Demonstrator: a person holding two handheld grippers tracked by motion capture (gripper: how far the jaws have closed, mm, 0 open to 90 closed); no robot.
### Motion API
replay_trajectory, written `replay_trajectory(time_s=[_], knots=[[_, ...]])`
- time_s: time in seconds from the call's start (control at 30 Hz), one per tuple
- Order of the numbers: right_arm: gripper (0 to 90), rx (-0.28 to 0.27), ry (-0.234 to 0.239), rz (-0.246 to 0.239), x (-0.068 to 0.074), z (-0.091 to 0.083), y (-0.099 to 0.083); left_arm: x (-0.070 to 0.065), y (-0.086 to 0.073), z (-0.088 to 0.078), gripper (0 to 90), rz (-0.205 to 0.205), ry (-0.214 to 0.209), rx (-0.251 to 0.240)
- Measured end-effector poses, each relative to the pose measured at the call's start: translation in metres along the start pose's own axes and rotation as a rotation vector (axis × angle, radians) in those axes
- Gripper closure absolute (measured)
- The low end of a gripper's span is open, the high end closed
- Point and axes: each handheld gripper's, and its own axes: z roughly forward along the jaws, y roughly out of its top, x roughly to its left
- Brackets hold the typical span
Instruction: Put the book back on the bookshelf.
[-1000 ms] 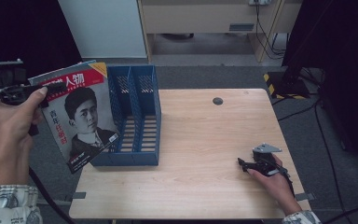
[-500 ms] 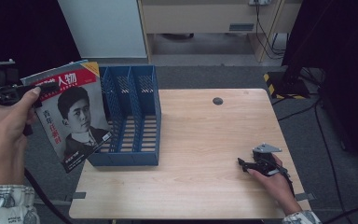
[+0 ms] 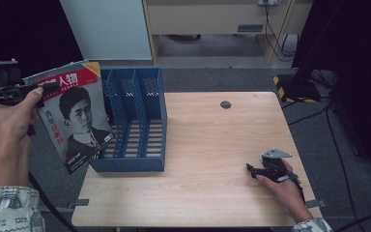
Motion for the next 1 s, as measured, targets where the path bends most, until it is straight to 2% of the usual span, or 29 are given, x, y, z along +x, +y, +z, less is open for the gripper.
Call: replay_trajectory(time_s=[0.47,0.63,1.0], knots=[[23.5,0.0,0.0,0.0,0.0,0.0,0.0,0.0,0.005,0.026,86.4,0.004,0.03,-0.012],[23.5,-0.001,0.0,0.0,0.0,0.0,0.0,-0.001,0.005,0.034,86.4,0.006,0.021,-0.043],[23.5,-0.001,0.0,0.0,0.0,0.0,0.0,-0.004,0.0,0.042,86.4,0.027,0.024,-0.079]])
